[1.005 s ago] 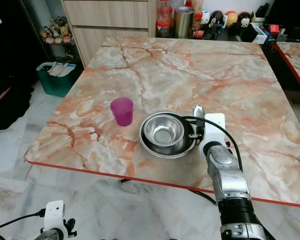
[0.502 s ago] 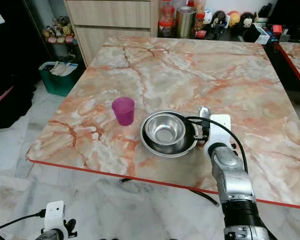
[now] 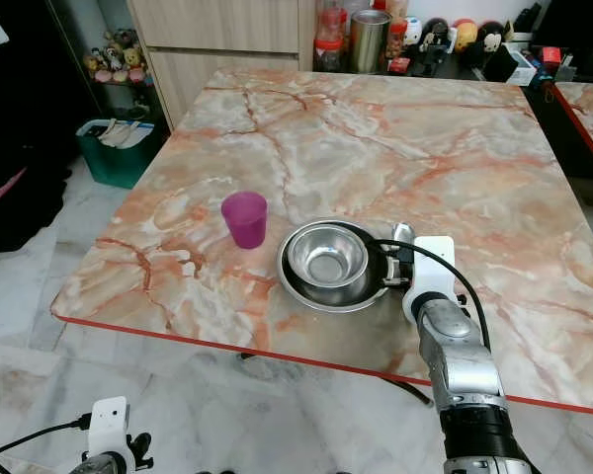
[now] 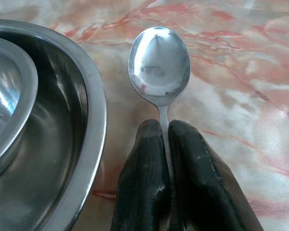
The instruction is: Setting the table
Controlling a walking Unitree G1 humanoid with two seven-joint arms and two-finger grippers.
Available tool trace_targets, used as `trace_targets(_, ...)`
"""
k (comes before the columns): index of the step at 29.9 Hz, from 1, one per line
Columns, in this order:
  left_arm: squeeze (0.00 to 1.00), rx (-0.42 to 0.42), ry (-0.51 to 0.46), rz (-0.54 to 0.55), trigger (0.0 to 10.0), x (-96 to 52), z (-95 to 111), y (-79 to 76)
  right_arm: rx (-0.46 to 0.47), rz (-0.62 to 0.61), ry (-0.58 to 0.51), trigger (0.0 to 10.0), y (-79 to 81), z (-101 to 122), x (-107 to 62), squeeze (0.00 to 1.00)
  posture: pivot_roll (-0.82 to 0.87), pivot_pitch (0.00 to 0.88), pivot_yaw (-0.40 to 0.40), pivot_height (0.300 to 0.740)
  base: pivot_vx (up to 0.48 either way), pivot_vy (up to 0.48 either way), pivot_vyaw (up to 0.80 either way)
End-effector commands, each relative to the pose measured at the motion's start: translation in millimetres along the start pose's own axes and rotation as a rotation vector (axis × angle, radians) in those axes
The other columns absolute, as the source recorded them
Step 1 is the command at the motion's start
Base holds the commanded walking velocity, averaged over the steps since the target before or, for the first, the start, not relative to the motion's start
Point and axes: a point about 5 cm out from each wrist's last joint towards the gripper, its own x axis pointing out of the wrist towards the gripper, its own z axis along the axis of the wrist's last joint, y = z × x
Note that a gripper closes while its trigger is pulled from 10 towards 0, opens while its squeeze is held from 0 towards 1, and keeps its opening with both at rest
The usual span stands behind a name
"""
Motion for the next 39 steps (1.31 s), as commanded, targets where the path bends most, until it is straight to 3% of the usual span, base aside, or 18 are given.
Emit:
trace_targets(1, 0.00, -0.015, 0.007, 0.008, 10.0, -0.7, -1.7, 4.1, -0.001, -0.004, -0.001, 10.0, -0.7, 0.4, -2.5, 0.00, -0.03, 0.128, 0.031, 0.740, 0.000, 0.000, 0.00)
trace_targets(24, 0.00, -0.018, 0.009, 0.005, 10.0, -0.6, -1.3, 4.6, 0.002, 0.001, 0.029, 10.0, -3.2, -8.8, -2.5, 0.00, -0.03, 0.137, 0.036, 0.740, 0.000, 0.000, 0.00)
trace_targets(25, 0.00, -0.018, 0.009, 0.005, 10.0, -0.6, -1.3, 4.6, 0.003, 0.003, 0.028, 10.0, -3.0, -8.7, -2.3, 0.04, -0.03, 0.137, 0.036, 0.740, 0.000, 0.000, 0.00)
trace_targets(26, 0.00, -0.018, 0.009, 0.005, 10.0, -0.6, -1.3, 4.6, 0.004, 0.005, 0.028, 10.0, -2.7, -8.6, -2.2, 0.42, -0.03, 0.137, 0.036, 0.740, 0.000, 0.000, 0.00)
trace_targets(27, 0.00, -0.018, 0.009, 0.005, 10.0, -0.6, -1.3, 4.6, 0.006, 0.008, 0.026, 10.0, -2.2, -8.3, -2.2, 0.95, -0.03, 0.137, 0.036, 0.740, 0.000, 0.000, 0.00)
trace_targets(29, 0.00, -0.019, 0.009, 0.005, 10.0, -0.6, -1.2, 4.6, 0.006, 0.009, 0.026, 10.0, -2.0, -8.3, -2.1, 1.00, -0.03, 0.137, 0.036, 0.740, 0.000, 0.000, 0.00)
trace_targets(39, 0.00, -0.021, 0.011, 0.003, 10.0, -0.6, -1.5, 4.2, 0.005, 0.015, 0.025, 10.0, -0.9, -7.6, -2.3, 1.00, -0.03, 0.136, 0.035, 0.740, 0.000, 0.000, 0.00)
